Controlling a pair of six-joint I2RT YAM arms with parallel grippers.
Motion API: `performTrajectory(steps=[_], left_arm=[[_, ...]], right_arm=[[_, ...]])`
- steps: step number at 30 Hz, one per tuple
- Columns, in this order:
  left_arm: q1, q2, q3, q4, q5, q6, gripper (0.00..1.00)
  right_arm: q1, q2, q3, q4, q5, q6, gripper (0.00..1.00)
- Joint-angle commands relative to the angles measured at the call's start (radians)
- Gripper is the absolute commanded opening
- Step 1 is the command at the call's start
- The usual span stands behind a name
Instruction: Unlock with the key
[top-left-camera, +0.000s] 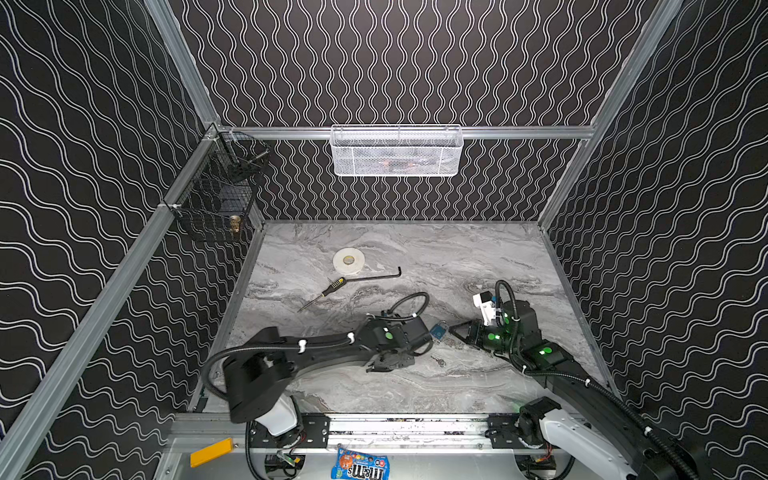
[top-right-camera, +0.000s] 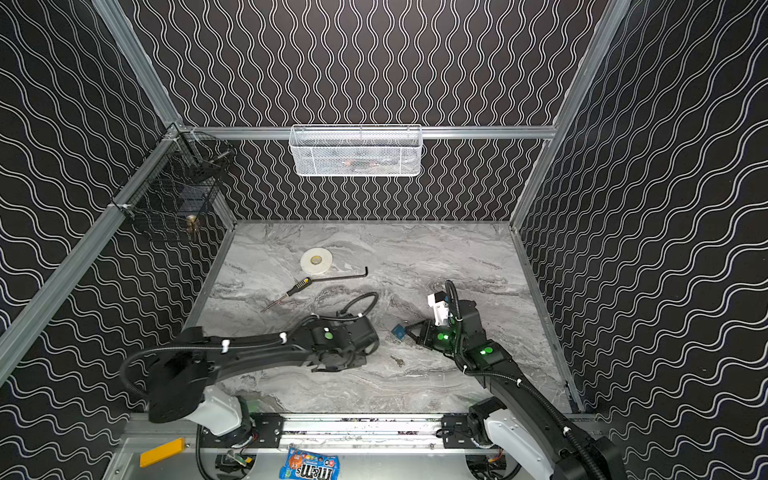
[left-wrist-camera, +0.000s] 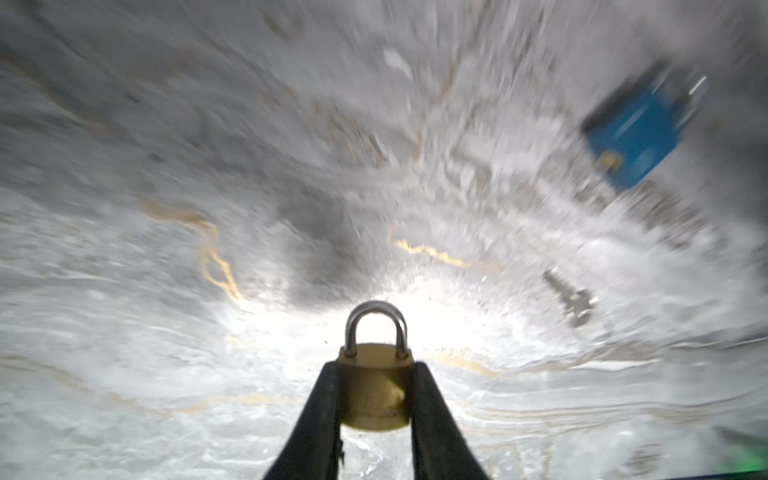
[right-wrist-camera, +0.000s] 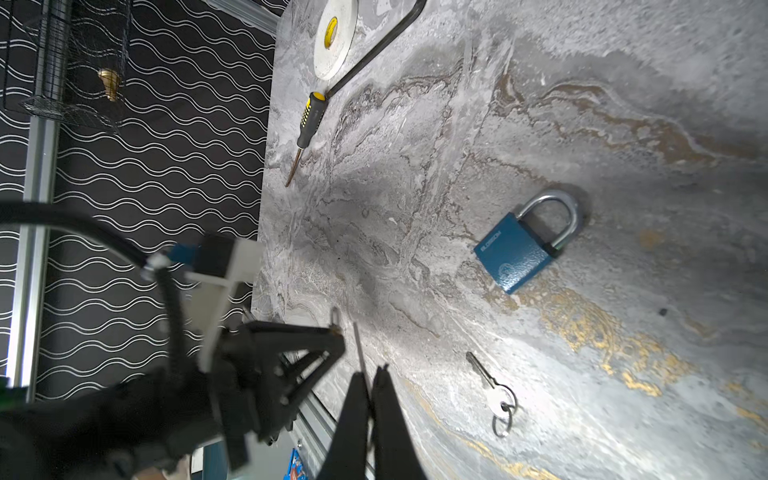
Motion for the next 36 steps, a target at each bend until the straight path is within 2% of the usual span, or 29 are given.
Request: performTrajectory(steps=[1, 8, 13, 19, 24, 31, 36], left_arm=[[0.045, -0.083, -0.025, 0.066, -0.055, -0.054, 0.13], [0.142, -0.189, -0.001, 0.091, -0.086, -0.080, 0.09], [0.166, -0.242, -0.011, 0.127, -0.085, -0.143, 0.07], [0.166, -0.313, -0.037, 0.156, -0.125, -0.228, 0.03], [0.165, -0.344, -0.059, 0.181, -0.135, -0.283, 0.00], [0.166, -0.344, -0.056, 0.229, -0.129, -0.299, 0.00], [0.166, -0.335, -0.066, 0.244, -0.131, -0.322, 0.00]], right_arm=[[0.077, 0.016, 0.026, 0.064, 0.092, 0.015, 0.00], [0.324, 0.088, 0.069, 0.181, 0.361, 0.085, 0.00], [0.423, 0.143, 0.070, 0.291, 0.482, 0.181, 0.00], [0.547, 0.203, 0.079, 0.389, 0.659, 0.240, 0.00], [0.601, 0.275, 0.110, 0.480, 0.732, 0.237, 0.00], [0.676, 0.372, 0.149, 0.583, 0.795, 0.190, 0.00], [0.688, 0.414, 0.156, 0.628, 0.796, 0.189, 0.00]])
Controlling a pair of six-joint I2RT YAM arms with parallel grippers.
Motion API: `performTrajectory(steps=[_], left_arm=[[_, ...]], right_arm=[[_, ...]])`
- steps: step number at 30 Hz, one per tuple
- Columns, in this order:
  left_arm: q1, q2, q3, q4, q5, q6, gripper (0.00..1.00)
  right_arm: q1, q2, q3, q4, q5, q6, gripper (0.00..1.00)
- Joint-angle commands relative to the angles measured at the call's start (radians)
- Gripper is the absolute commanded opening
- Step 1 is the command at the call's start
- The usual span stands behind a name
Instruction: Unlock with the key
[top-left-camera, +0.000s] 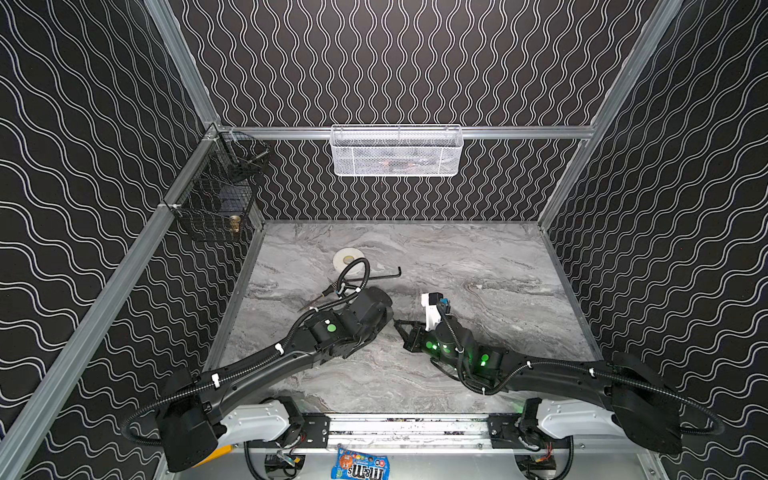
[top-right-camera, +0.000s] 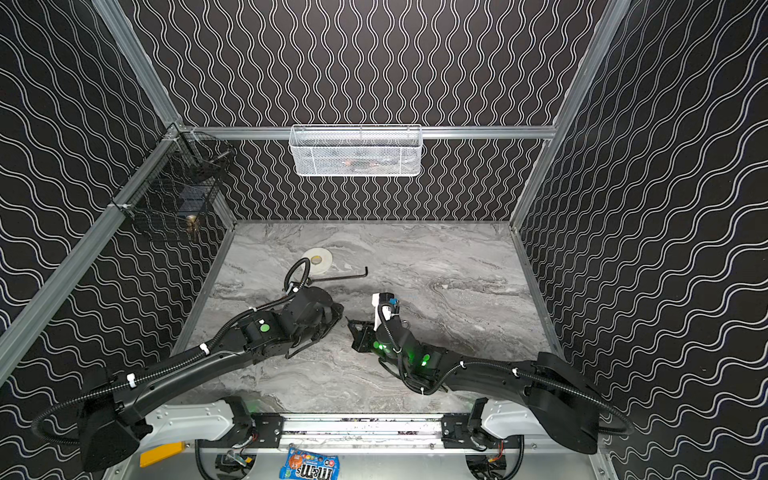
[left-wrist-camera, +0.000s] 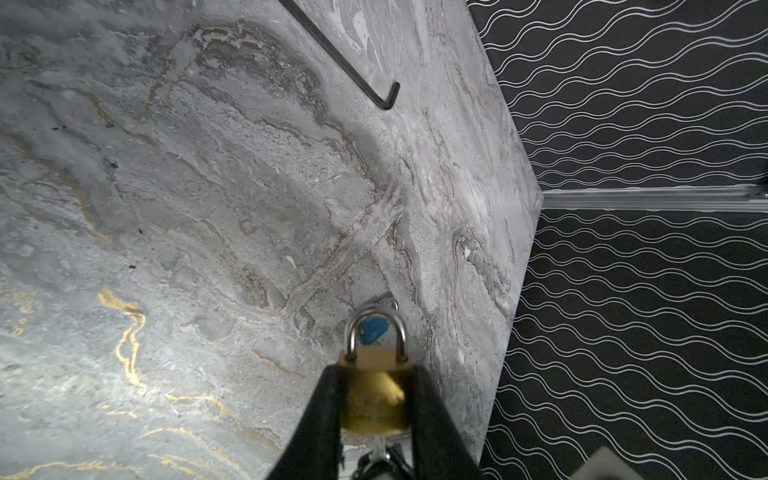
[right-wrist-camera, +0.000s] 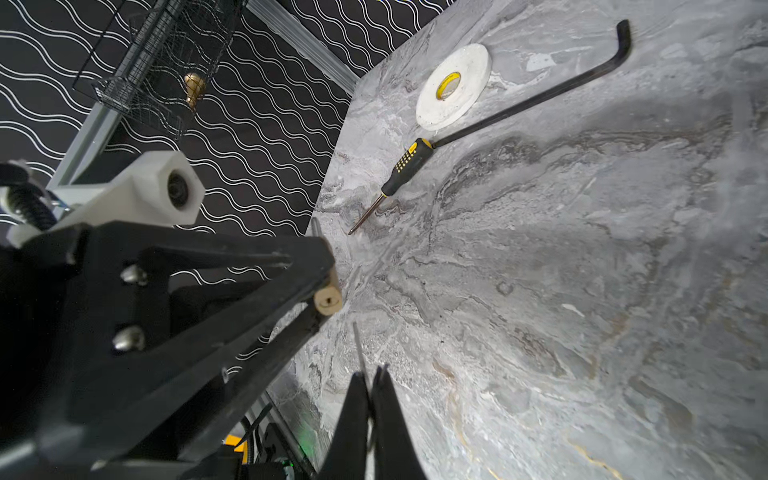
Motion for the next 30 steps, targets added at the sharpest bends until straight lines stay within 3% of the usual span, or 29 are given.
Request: performTrajectory(steps=[1, 15, 21, 27, 30], left_arm=[[0.001, 0.004, -0.007, 0.048, -0.021, -0.037, 0.00], [0.001, 0.017, -0.003, 0.042, 0.004, -0.048, 0.00], [0.001, 0.028, 0.007, 0.028, 0.037, -0.039, 0.00], [0.001, 0.037, 0.049, -0.071, 0.033, 0.007, 0.00], [0.001, 0.026, 0.012, 0.007, 0.084, -0.009, 0.00]], right_arm=[[0.004, 0.016, 0.009, 0.092, 0.032, 0.003, 0.00], [0.006, 0.086, 0.049, 0.121, 0.071, 0.003, 0.00], [0.007, 0.088, 0.089, 0.053, 0.100, -0.022, 0.00], [0.003, 0.061, 0.123, 0.000, 0.044, -0.099, 0.00], [-0.003, 0.074, 0.158, -0.009, -0.017, -0.123, 0.00]])
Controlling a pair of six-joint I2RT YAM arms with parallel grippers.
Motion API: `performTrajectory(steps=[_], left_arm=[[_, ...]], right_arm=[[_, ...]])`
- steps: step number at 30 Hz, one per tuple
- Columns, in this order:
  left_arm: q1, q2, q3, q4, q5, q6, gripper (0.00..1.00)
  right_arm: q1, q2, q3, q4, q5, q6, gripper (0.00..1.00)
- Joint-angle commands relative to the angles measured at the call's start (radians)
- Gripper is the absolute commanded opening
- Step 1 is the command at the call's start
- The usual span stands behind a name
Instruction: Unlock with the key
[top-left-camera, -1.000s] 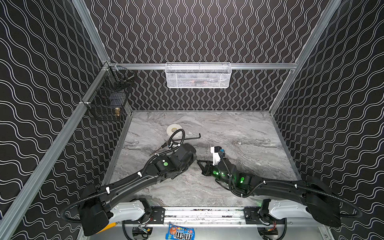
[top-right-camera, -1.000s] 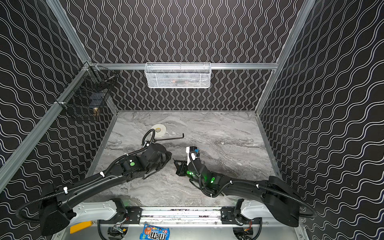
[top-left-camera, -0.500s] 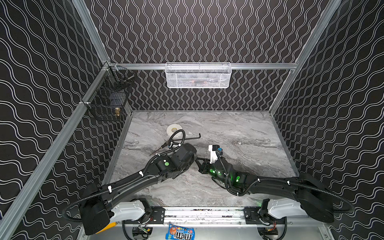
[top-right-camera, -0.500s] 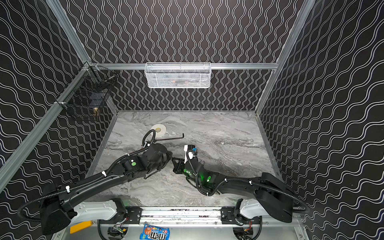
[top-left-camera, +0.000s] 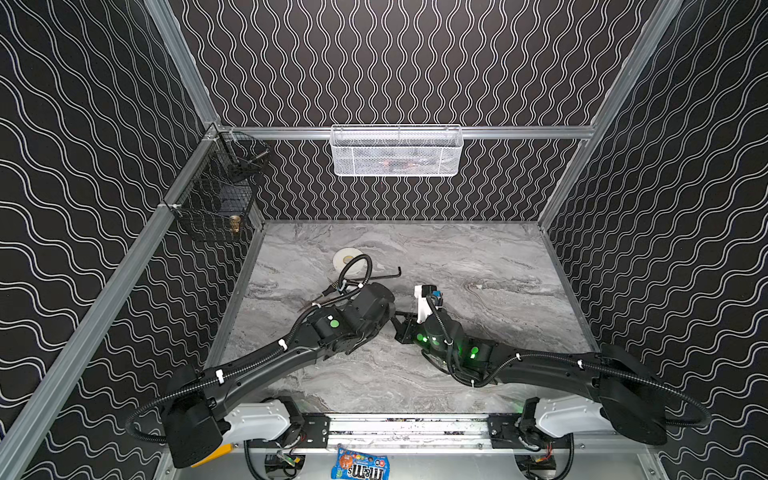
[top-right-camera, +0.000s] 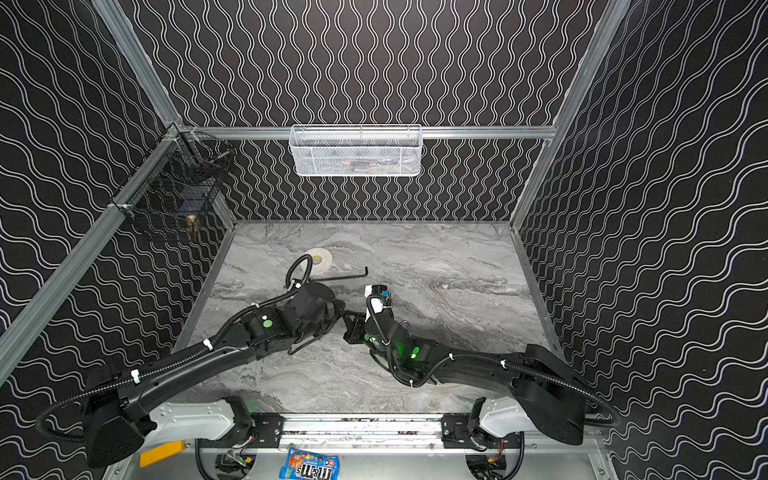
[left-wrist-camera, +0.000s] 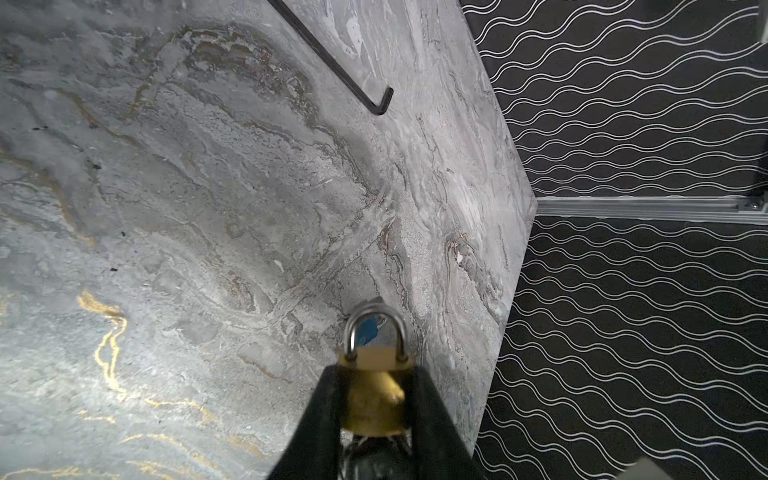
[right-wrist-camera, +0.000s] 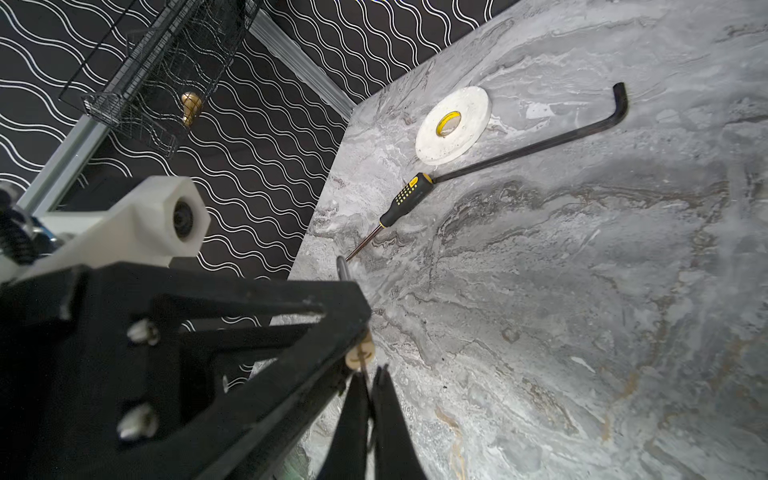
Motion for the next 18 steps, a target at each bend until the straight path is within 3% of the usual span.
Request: performTrajectory(steps=[1, 6, 14, 18], left_arm=[[-0.001, -0.008, -0.033, 0.033, 0.089, -0.006, 0.00], [-0.001, -0.022, -0.016, -0.018, 0.015, 0.002, 0.00], [0.020, -0.035, -0.020, 0.008, -0.057, 0.019, 0.00], [0.035, -0.022, 0.008, -0.010, -0.069, 0.039, 0.00]], right_arm=[[-0.002, 0.008, 0.044, 0.039, -0.076, -0.046, 0.00], [-0.001, -0.008, 0.033, 0.051, -0.086, -0.071, 0.01], [-0.002, -0.045, 0.009, 0.002, -0.092, -0.113, 0.22], [-0.002, -0.084, -0.033, 0.003, -0.074, -0.102, 0.25]])
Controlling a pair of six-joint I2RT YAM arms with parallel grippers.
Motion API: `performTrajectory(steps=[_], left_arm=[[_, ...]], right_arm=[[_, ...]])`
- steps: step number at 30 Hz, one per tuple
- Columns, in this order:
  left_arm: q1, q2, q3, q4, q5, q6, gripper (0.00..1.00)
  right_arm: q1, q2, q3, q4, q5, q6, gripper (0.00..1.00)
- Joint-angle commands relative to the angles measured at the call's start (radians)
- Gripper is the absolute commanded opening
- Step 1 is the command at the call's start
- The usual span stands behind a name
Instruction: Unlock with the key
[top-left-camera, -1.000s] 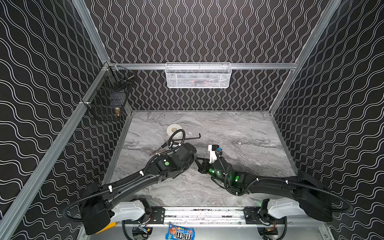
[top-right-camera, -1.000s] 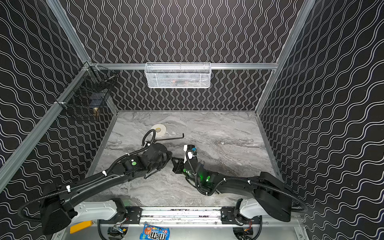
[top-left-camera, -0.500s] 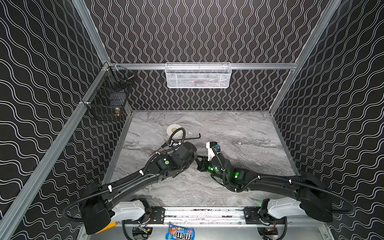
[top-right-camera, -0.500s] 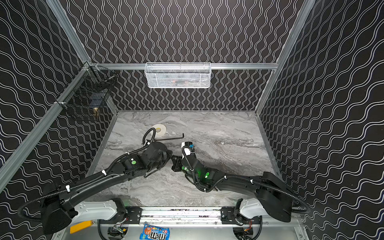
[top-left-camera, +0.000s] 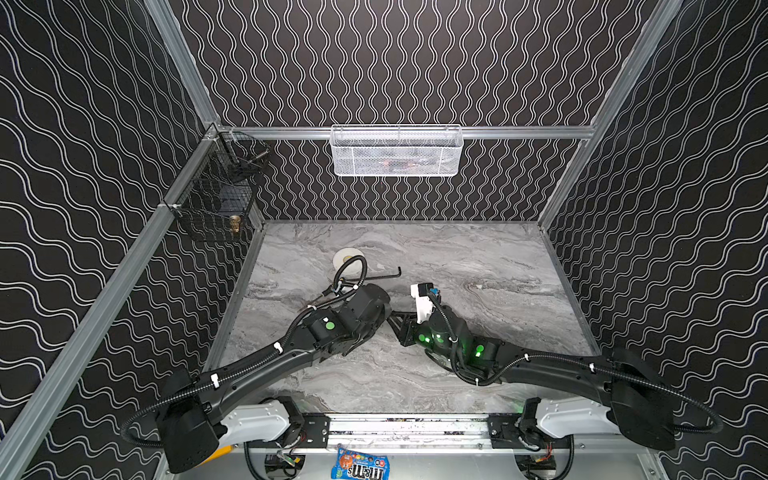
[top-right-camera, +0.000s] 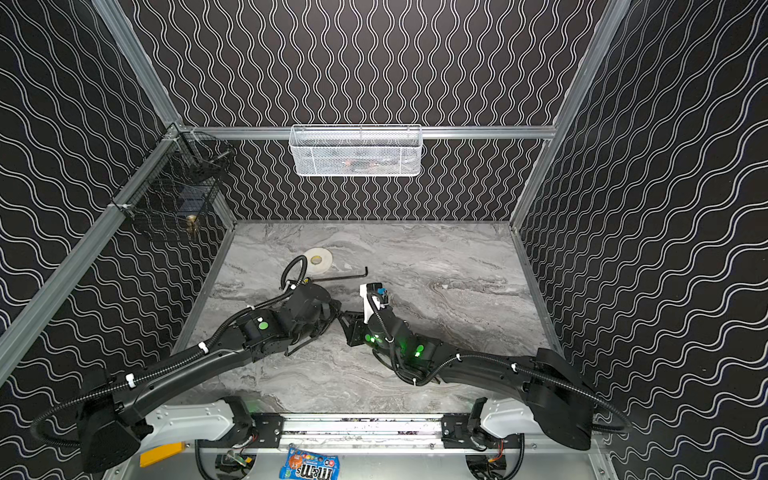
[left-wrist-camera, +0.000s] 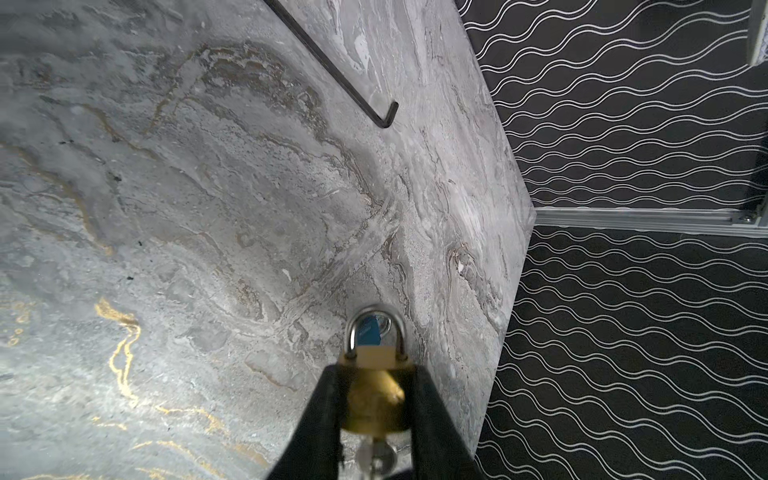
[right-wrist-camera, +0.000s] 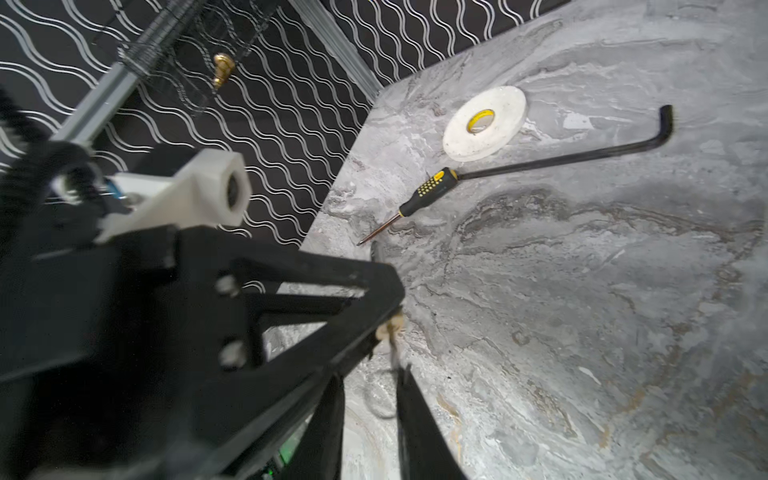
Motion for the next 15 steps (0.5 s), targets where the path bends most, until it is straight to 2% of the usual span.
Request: performTrajectory(steps=[1, 6, 10, 13, 15], left_arm=[[0.008, 0.004, 0.024, -0.007, -0.042, 0.030, 0.00], [0.009, 0.000, 0.009, 0.022, -0.030, 0.028, 0.00], [0.009, 0.005, 0.015, 0.016, -0.024, 0.035, 0.00], [0.009, 0.004, 0.009, 0.030, -0.016, 0.035, 0.00], [0.009, 0.004, 0.012, 0.028, -0.016, 0.033, 0.00]], right_arm=[[0.002, -0.029, -0.034, 0.044, 0.000, 0.002, 0.25], [-0.052, -0.031, -0.045, 0.084, -0.103, 0.096, 0.26], [-0.059, -0.034, -0.053, 0.144, -0.116, 0.090, 0.26], [-0.087, -0.006, -0.029, 0.122, -0.153, 0.110, 0.21], [-0.095, 0.008, -0.032, 0.173, -0.189, 0.117, 0.19]])
